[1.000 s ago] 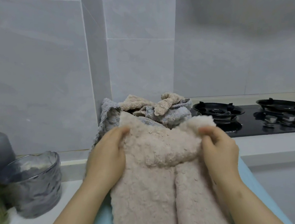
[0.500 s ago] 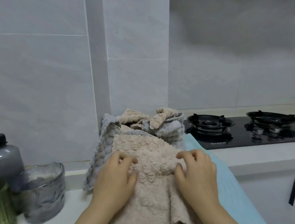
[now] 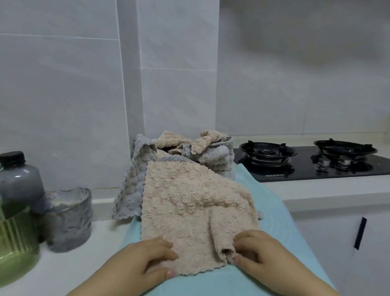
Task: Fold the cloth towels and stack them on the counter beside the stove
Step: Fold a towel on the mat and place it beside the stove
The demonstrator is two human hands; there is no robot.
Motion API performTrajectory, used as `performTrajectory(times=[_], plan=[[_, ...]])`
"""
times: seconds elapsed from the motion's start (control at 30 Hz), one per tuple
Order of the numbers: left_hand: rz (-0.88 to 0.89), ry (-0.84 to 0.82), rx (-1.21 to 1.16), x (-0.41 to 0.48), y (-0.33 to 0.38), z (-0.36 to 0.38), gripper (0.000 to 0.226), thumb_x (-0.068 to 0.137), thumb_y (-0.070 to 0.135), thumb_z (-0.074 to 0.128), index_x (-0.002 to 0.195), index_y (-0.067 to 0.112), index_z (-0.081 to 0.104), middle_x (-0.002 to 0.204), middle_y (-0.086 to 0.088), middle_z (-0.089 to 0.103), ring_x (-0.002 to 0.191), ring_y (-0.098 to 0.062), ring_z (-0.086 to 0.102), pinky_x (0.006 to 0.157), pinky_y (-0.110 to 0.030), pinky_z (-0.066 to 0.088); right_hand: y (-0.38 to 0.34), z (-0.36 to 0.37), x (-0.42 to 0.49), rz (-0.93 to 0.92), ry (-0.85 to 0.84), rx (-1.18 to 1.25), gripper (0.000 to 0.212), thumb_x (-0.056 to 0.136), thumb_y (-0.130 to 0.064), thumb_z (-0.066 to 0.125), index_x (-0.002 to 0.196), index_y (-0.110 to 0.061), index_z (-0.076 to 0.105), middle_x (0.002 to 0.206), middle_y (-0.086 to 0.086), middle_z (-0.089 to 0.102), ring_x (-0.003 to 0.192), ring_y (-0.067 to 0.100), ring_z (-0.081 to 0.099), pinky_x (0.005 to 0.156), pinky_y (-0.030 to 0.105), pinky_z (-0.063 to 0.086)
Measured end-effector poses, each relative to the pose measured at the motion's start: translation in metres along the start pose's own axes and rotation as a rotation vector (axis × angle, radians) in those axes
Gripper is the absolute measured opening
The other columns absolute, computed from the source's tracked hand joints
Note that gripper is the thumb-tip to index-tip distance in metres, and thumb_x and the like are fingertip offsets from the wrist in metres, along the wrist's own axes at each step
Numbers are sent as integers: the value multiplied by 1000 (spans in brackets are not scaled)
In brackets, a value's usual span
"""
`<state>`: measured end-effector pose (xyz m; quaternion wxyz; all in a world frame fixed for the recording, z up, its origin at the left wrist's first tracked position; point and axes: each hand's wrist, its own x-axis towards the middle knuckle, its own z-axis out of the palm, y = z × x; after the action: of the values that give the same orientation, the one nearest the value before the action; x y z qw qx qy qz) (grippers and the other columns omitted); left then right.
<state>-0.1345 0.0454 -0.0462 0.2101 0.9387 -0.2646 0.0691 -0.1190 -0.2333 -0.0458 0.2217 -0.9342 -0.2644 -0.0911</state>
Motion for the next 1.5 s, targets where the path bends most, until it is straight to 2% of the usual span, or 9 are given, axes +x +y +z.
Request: performTrajectory(times=[0.13, 0.3, 0.47, 0.63, 0.8, 1.07, 1.23, 1.37, 1.5], plan=[[-4, 182, 237, -4, 0, 14, 35, 78, 58, 37, 85, 35, 63, 90, 27, 67, 85, 13, 59, 69, -3, 43, -2, -5, -4, -22, 10, -38, 26, 90, -35, 57, 110, -22, 66, 121, -14, 58, 116, -1, 46, 84, -7, 22], [30, 199, 380, -1, -2, 10, 20, 81, 44, 40, 72, 35, 56, 60, 23, 60, 51, 7, 55, 43, -8, 35, -7, -14, -11, 0, -72, -47, 34, 91, -32, 53, 122, -22, 62, 133, -14, 53, 124, 3, 47, 93, 2, 31], [-16, 120, 357, 5, 9, -1, 30, 91, 14, 40, 116, 27, 52, 112, 9, 62, 103, -11, 57, 76, -19, 37, -4, -9, -11, -38, -44, -145, 21, 87, -19, 42, 92, -12, 60, 90, -2, 62, 85, 15, 56, 75, 26, 42], [-103, 111, 300, 6, 5, -8, 45, 83, 2, 46, 118, 30, 53, 113, 13, 58, 103, -7, 51, 74, -17, 34, -4, -11, -15, 36, -5, -45, 15, 85, -7, 44, 93, -19, 46, 85, -4, 52, 80, 17, 47, 66, 19, 37], [-122, 77, 134, -9, 3, -10, 25, 87, 22, 57, 101, 43, 57, 102, 21, 59, 95, 3, 51, 79, -8, 37, -4, -10, -17, 79, -18, 75, 26, 90, -14, 44, 115, -22, 48, 108, -2, 57, 95, 15, 54, 84, 24, 43], [-212, 354, -131, -19, 5, -24, 52, 81, 11, 67, 73, 62, 60, 82, 19, 70, 78, -1, 62, 72, -14, 44, -9, -13, -23, 144, 202, 24, 14, 95, -26, 44, 90, -20, 55, 89, -4, 59, 82, 11, 51, 70, 23, 41], [-193, 140, -298, -29, 6, -43, 14, 62, 47, 80, 68, 43, 68, 71, 6, 68, 62, -3, 57, 69, -27, 47, -10, -32, -28, 239, 145, 305, 22, 92, -11, 41, 72, -18, 44, 52, -10, 46, 51, 6, 35, 52, 19, 30], [-261, -96, -316, -34, 7, -55, 40, 56, 64, 75, 80, 32, 72, 86, -2, 73, 80, -17, 67, 77, -34, 52, -10, -44, -28, 256, -70, 357, 17, 91, -19, 52, 74, -16, 50, 43, -15, 47, 42, 1, 37, 49, 14, 33], [-369, 76, -382, -26, 4, -52, 43, 69, 54, 73, 88, 15, 71, 88, -6, 73, 84, -24, 69, 77, -38, 54, -9, -55, -26, 272, -146, 342, 20, 76, -27, 75, 81, -14, 60, 54, -10, 52, 46, 2, 43, 47, 13, 35]])
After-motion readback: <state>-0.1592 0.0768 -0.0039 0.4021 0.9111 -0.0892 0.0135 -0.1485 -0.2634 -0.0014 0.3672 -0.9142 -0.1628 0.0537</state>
